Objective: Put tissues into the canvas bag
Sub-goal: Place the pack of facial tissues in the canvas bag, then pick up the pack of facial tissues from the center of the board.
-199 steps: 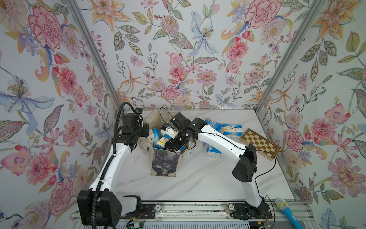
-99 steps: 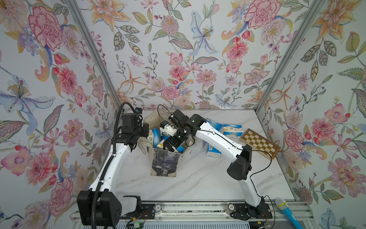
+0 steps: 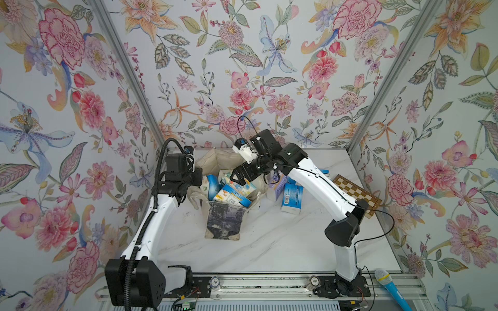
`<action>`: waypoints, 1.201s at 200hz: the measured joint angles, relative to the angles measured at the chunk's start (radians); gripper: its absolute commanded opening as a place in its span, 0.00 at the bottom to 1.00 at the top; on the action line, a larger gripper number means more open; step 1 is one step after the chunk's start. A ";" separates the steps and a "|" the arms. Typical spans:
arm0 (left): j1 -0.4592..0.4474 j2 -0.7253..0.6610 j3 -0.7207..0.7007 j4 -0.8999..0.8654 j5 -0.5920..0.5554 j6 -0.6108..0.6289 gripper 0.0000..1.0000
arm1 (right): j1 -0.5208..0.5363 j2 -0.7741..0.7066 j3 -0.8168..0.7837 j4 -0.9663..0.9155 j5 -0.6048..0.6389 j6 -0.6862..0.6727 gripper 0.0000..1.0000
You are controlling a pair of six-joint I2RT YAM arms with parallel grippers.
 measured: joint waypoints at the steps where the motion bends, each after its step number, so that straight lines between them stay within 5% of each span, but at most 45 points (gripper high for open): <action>1: 0.000 0.000 0.000 0.000 0.000 0.000 0.00 | -0.003 -0.006 -0.006 0.004 0.002 0.003 0.99; 76: 0.005 -0.013 -0.001 0.000 -0.007 0.000 0.00 | -0.317 -0.422 -0.645 0.306 0.249 0.198 0.97; 135: 0.006 -0.018 -0.007 0.000 -0.007 0.000 0.00 | -0.360 -0.419 -0.896 0.296 0.314 0.285 0.98; 240: 0.006 -0.019 -0.007 0.000 -0.008 0.000 0.01 | -0.360 -0.255 -0.989 0.342 0.246 0.346 0.99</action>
